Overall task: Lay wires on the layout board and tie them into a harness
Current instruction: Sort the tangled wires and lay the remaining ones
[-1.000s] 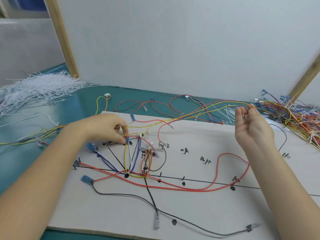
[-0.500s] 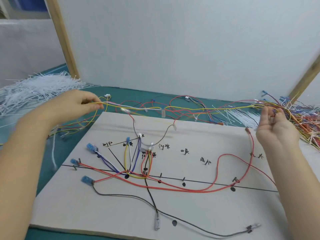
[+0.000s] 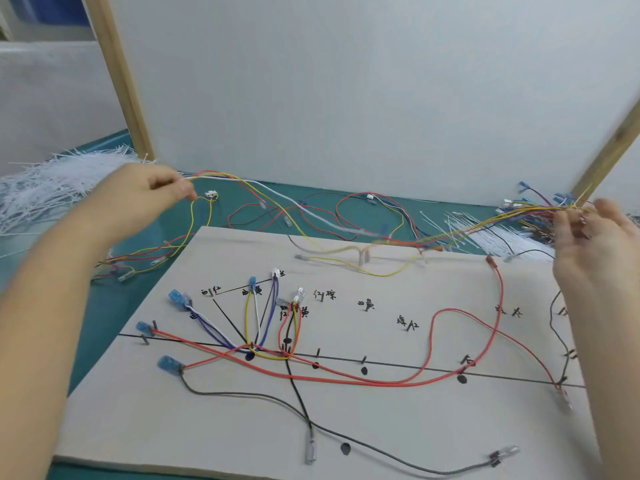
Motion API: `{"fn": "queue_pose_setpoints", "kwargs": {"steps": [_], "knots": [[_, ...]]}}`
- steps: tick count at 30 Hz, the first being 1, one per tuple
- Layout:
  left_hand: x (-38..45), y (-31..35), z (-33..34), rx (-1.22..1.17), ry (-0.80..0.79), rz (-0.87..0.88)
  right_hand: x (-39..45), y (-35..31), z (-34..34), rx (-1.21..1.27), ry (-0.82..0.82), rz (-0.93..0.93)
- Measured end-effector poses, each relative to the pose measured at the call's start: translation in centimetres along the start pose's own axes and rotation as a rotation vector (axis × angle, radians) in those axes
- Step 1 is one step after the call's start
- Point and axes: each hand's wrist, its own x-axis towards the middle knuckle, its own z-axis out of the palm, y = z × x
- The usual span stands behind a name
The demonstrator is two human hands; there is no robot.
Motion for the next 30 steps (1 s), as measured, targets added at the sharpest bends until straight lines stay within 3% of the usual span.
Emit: {"fn": "queue_pose_setpoints", "kwargs": {"steps": [1,4,7,9,12,14,16,26,30], "knots": [[-0.2,1.2,0.5,0.024,-0.019,0.046,-0.5,-0.1,1.1,0.155,-0.006,0.062],[-0.9,4.5,1.8,-0.015,-0.068,0.153,-3.8,-1.1,4.7,-0.207,-0.226,-0.112],[-1.8,7.1,2.4,-0.084,-0.119,0.268,-8.1,-0.7,6.8,-0.532,-0.577,-0.334],[-2.6,8.3,2.7,-0.131,-0.180,0.331,-10.6,-0.2,7.8,-0.659,-0.813,-0.442],[-3.6,9.8,3.2,-0.174,-0.286,0.420,-13.5,0.8,8.7,-0.760,-1.069,-0.462],[-4.0,10.3,3.6,-0.144,-0.353,0.476,-13.9,1.2,8.8,-0.781,-1.075,-0.467],[-4.0,10.4,3.9,-0.078,-0.389,0.484,-13.0,1.1,8.7,-0.786,-0.970,-0.455],[-2.4,7.7,4.6,-0.062,-0.313,0.218,-8.7,1.0,7.2,-0.825,-0.696,-0.441],[-1.9,6.7,4.7,-0.059,-0.314,0.179,-7.8,1.6,6.9,-0.958,-0.631,-0.447]]}}
